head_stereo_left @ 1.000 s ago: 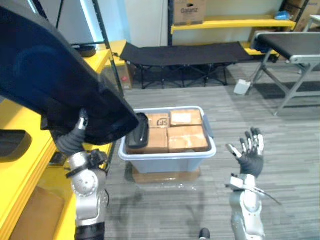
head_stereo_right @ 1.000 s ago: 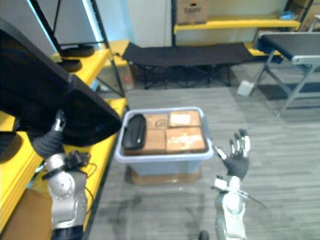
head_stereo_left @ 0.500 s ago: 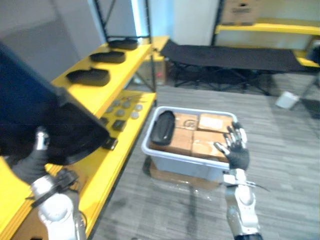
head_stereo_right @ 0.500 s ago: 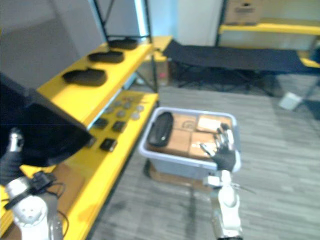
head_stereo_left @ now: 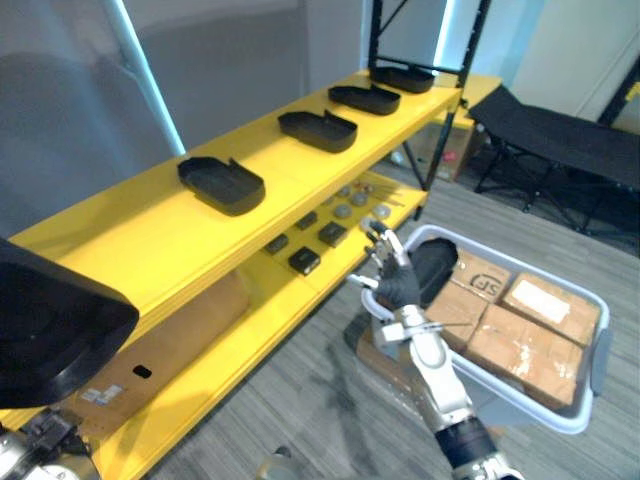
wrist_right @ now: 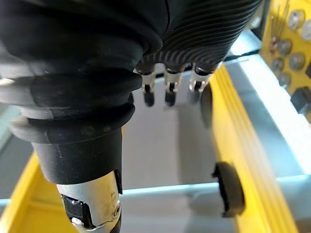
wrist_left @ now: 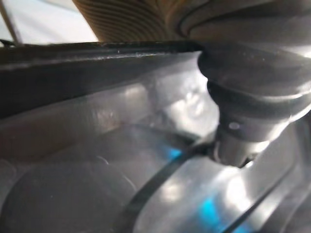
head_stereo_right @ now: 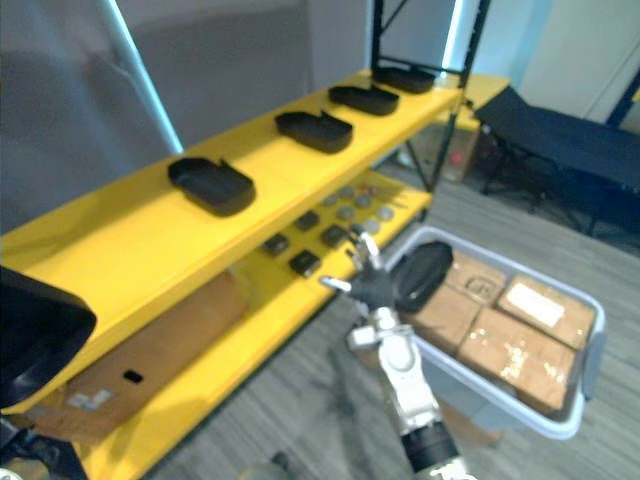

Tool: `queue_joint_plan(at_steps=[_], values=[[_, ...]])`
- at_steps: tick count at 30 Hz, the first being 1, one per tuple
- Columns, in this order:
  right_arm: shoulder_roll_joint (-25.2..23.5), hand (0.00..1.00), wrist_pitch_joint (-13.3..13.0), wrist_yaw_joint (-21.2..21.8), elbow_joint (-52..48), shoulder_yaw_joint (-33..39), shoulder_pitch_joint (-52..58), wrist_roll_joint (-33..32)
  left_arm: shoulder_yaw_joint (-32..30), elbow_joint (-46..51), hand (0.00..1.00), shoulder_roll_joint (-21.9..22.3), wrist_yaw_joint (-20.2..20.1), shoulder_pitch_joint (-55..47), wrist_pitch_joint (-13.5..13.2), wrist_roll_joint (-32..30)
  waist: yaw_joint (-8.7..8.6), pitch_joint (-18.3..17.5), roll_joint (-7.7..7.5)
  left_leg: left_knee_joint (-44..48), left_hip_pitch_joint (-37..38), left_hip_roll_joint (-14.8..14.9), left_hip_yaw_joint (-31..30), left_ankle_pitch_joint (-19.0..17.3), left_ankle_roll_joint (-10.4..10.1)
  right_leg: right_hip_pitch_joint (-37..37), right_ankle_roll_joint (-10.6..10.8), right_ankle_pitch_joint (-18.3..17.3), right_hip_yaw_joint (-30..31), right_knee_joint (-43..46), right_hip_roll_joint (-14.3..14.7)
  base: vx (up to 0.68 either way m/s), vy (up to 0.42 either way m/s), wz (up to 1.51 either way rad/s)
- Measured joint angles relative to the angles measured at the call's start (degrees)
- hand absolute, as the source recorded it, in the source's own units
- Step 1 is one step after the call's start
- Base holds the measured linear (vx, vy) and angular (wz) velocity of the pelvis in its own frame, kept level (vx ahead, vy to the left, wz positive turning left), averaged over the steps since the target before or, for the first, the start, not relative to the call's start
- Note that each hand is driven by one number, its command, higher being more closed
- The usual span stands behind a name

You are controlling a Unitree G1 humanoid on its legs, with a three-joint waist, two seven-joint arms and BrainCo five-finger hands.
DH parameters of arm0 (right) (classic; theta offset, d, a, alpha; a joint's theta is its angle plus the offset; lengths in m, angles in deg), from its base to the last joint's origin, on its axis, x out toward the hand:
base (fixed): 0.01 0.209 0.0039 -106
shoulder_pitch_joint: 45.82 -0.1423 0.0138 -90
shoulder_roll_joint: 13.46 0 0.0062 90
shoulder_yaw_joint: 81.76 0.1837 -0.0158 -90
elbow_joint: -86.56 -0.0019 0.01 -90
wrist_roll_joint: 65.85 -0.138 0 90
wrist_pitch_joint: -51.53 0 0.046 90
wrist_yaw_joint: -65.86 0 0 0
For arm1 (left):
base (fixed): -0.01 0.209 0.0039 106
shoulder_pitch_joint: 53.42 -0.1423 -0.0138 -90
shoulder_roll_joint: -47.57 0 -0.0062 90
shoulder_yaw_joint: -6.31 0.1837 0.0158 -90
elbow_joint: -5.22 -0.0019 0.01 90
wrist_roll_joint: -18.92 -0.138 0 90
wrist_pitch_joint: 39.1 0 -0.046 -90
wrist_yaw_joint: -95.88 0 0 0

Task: Walk over and take plastic housings, then place them on the shelf

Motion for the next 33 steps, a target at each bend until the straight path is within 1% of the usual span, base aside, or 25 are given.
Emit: queue_joint_plan(at_steps=[3, 4, 6, 7, 9, 10, 11, 12, 14, 15, 16, 17, 18, 19, 20, 21, 22, 23, 24, 25, 26, 27, 30, 31, 33], values=[[0.88, 0.0, 1.24, 0.07, -0.1, 0.29, 0.44, 0.01, 0.62, 0.0, 1.0, 0.87, -0.76, -0.11, 0.02, 0.36, -0.67, 0.38, -0.36, 0.36, -0.39, -0.1, -0.07, -0.05, 0.11, 0.5, -0.07, -0.11, -0.73, 0.01, -0.01, -0.01, 0.005, 0.12], [1.48, 0.0, 1.73, 0.07, -0.58, 1.12, 1.07, 0.41, 1.73, 0.0, 1.0, 0.75, -1.44, 0.23, 0.09, 0.37, -1.18, 1.29, -0.39, 1.25, -1.17, -0.46, -0.76, -0.07, 0.22, 1.71, 0.1, -0.24, -2.24, 0.02, -0.01, -0.02, 0.0, 0.57], [2.13, 0.0, 1.93, -0.11, -1.16, 2.87, 2.98, 1.28, 3.38, 0.04, 1.0, 0.62, -3.24, 1.35, 0.1, 0.36, -1.34, 1.84, -0.67, 1.52, -2.44, -1.08, -1.27, 0.37, 0.68, 2.81, 0.56, -1.22, -5.18, 0.17, -0.3, -0.04, 0.004, 0.67], [2.31, 0.0, 1.94, -0.18, -1.19, 3.78, 3.91, 1.67, 4.28, 0.08, 1.0, 0.63, -4.08, 1.33, 0.1, 0.49, -1.31, 2.39, -0.8, 0.79, -2.32, -1.41, -1.7, 0.95, 0.7, 3.1, 1.02, -1.83, -6.01, 1.48, -0.88, 0.0, 0.032, 0.56], [2.32, 0.0, 1.93, -0.03, -1.38, 4.82, 5.41, 3.32, 4.36, 0.26, 1.0, 0.62, -5.18, 1.12, 0.2, 0.44, -1.43, 2.93, -1.03, -0.41, -2.36, -2.07, -2.78, 1.88, 0.82, 3.06, 1.0, -2.98, -6.98, 3.8, -1.98, 0.03, 0.039, 0.46], [2.51, 0.0, 1.93, 0.12, -1.38, 5.08, 5.96, 3.35, 4.65, 0.85, 1.0, 0.59, -5.25, 1.17, 0.2, 0.43, -1.52, 3.58, -1.11, -0.4, -2.58, -2.34, -2.79, 2.21, 0.89, 3.03, 0.6, -3.38, -7.48, 5.41, -2.65, 0.02, 0.034, 0.5], [2.48, 0.0, 1.83, 0.51, -1.72, 5.77, 6.88, 3.24, 5.63, 1.27, 1.0, 0.17, -5.41, 1.39, 0.17, 0.43, -1.92, 3.92, -1.28, -0.26, -3.27, -2.88, -2.86, 2.67, 1.3, 2.96, -0.4, -3.99, -7.07, 7.38, -3.52, 0.02, 0.04, 0.6], [2.52, 0.0, 1.82, 0.73, -2.17, 6.16, 7.54, 3.23, 6.29, 1.28, 1.0, -0.29, -5.67, 1.58, 0.17, 0.43, -2.3, 4.12, -1.42, -0.42, -3.28, -3.18, -2.9, 3.14, 1.54, 2.92, -0.89, -4.27, -6.11, 8.46, -4.01, 0.04, 0.097, 0.77], [2.54, 0.0, 1.06, 2.23, -4.23, 7.29, 9.96, 3.3, 8.49, 1.28, 1.0, -3.61, -6.93, 2.34, 0.18, 0.45, -3.18, 4.95, -2.41, -0.49, -3.7, -4.17, -2.98, 4.41, 2.57, 1.83, -1.39, -4.58, 0.06, 14.0, -5.82, 0.06, 0.119, 0.75], [2.58, 0.0, 0.69, 2.69, -4.64, 7.57, 10.41, 3.31, 9.03, 1.28, 1.0, -4.42, -7.5, 2.73, 0.2, 0.5, -3.56, 5.15, -2.61, -0.55, -3.79, -4.28, -3.48, 4.47, 2.65, 1.48, -1.99, -4.92, 1.92, 15.46, -6.0, 0.05, 0.063, 0.7], [2.43, 0.0, -0.05, 3.02, -5.49, 7.61, 11.04, 3.3, 10.09, 1.2, 1.0, -6.11, -8.25, 3.54, 0.21, 0.64, -4.27, 5.43, -3.18, -1.04, -4.0, -4.47, -5.0, 4.98, 2.83, 0.52, -3.93, -6.52, 5.81, 18.15, -6.06, 0.03, -0.034, 0.73], [2.33, 0.0, -0.98, 3.81, -6.37, 7.62, 11.43, 3.3, 11.48, 0.6, 1.0, -7.95, -8.7, 5.01, 0.29, 1.34, -5.03, 5.93, -3.9, -2.0, -4.42, -4.78, -6.63, 5.9, 2.65, -0.44, -5.56, -11.96, 10.48, 19.23, -4.52, 0.02, -0.077, 0.71], [2.33, 0.0, -1.23, 4.06, -6.84, 7.6, 11.41, 3.31, 12.04, 0.17, 1.0, -8.71, -8.88, 5.7, 0.42, 1.67, -5.46, 6.28, -4.73, -2.48, -4.48, -5.33, -7.31, 6.4, 2.42, -0.68, -6.11, -13.6, 11.76, 19.06, -3.44, -0.02, -0.162, 0.54], [2.56, 0.0, -2.01, 4.63, -7.37, 7.65, 11.2, 3.4, 13.12, -1.28, 1.0, -8.69, -9.26, 7.08, 0.47, 2.14, -5.64, 6.44, -5.37, -2.52, -5.03, -5.9, -7.63, 6.83, 1.98, -0.33, -5.76, -15.33, 11.31, 18.54, -3.74, -0.02, -0.125, 0.3], [2.59, 0.0, -2.37, 4.91, -7.49, 7.76, 10.94, 3.41, 13.59, -2.07, 1.0, -8.45, -9.42, 7.5, 0.63, 2.13, -5.75, 6.55, -5.28, -2.43, -5.36, -5.9, -7.72, 7.24, 1.93, -0.35, -4.65, -15.52, 11.38, 18.36, -3.58, -0.03, -0.112, 0.18], [2.86, 0.0, -3.0, 5.04, -7.69, 8.17, 10.75, 3.43, 14.73, -3.26, 1.0, -8.16, -9.38, 7.9, 1.07, 2.11, -5.82, 7.34, -4.42, -2.4, -5.34, -5.55, -7.46, 7.79, 1.77, 0.15, -3.76, -15.99, 11.14, 17.88, -3.05, -0.07, -0.081, 0.03], [3.44, 0.0, -3.03, 5.09, -7.79, 8.3, 10.64, 3.43, 15.53, -3.64, 1.0, -8.0, -9.43, 7.61, 1.22, 2.11, -5.84, 8.24, -2.96, -2.31, -5.33, -4.85, -7.39, 8.15, 1.43, 0.42, -3.12, -16.24, 11.15, 17.12, -2.29, -0.09, -0.078, -0.06], [3.84, 0.0, -3.02, 5.14, -7.84, 8.3, 10.65, 3.43, 15.69, -3.64, 1.0, -7.83, -9.57, 7.2, 1.23, 2.09, -5.87, 8.67, -2.24, -2.32, -5.33, -4.47, -7.33, 8.33, 1.22, 0.53, -2.5, -16.22, 11.14, 16.65, -1.89, -0.11, -0.075, -0.14], [4.42, 0.0, -2.89, 5.18, -7.85, 8.42, 10.75, 3.42, 15.79, -3.64, 1.0, -7.5, -9.69, 6.6, 1.25, 2.09, -5.92, 9.34, -1.16, -2.36, -5.33, -4.06, -7.18, 8.79, 1.08, 0.86, -0.84, -16.54, 11.12, 15.79, -1.41, -0.12, -0.065, -0.07], [4.72, 0.0, -2.65, 5.18, -7.87, 8.83, 11.1, 3.4, 16.13, -3.63, 1.0, -7.04, -9.68, 6.29, 1.28, 2.1, -6.26, 9.57, -0.68, -2.66, -5.26, -4.07, -6.95, 9.33, 1.1, 1.27, 0.65, -17.45, 11.04, 15.25, -1.32, -0.12, -0.062, 0.0], [4.85, 0.0, -2.53, 5.18, -7.86, 9.08, 11.22, 3.39, 16.44, -3.64, 1.0, -6.69, -9.68, 6.07, 1.28, 2.11, -6.53, 9.62, -0.31, -2.85, -5.23, -4.01, -6.87, 9.64, 1.22, 1.38, 1.33, -17.56, 10.92, 15.28, -1.23, -0.12, -0.045, 0.16], [4.99, 0.0, -2.48, 5.18, -7.91, 9.6, 11.46, 3.28, 16.89, -3.57, 1.0, -5.69, -9.84, 5.14, 1.22, 2.1, -7.25, 9.66, 0.33, -3.27, -5.08, -3.6, -5.67, 10.14, 1.65, 1.56, 1.09, -17.87, 10.6, 15.17, -0.98, -0.13, -0.012, 0.13], [4.27, 0.0, -2.59, 5.36, -8.1, 10.27, 12.34, 3.14, 17.1, -3.49, 1.0, -5.33, -10.24, 3.26, 1.12, 1.97, -7.25, 9.69, 0.37, -3.75, -4.43, -3.05, -3.81, 10.2, 1.72, 1.87, 1.16, -18.24, 10.75, 15.13, -1.08, -0.1, 0.017, -0.01], [3.51, 0.0, -2.65, 5.42, -9.14, 10.48, 13.23, 3.14, 17.0, -3.45, 1.0, -5.34, -10.65, 2.87, 0.86, 1.99, -7.17, 9.87, -0.69, -3.56, -4.32, -3.29, -2.4, 10.18, 1.7, 2.1, 1.28, -18.32, 10.72, 15.13, -1.75, -0.03, 0.037, 0.02], [2.05, 0.0, -2.94, 5.52, -10.09, 10.47, 13.47, 3.09, 16.28, -3.36, 1.0, -5.41, -11.38, 2.93, 0.51, 2.1, -7.12, 9.83, -2.11, -2.8, -5.06, -4.24, -2.37, 9.76, 2.06, 2.02, 1.01, -18.52, 10.64, 15.16, -2.47, 0.0, 0.058, 0.08]])
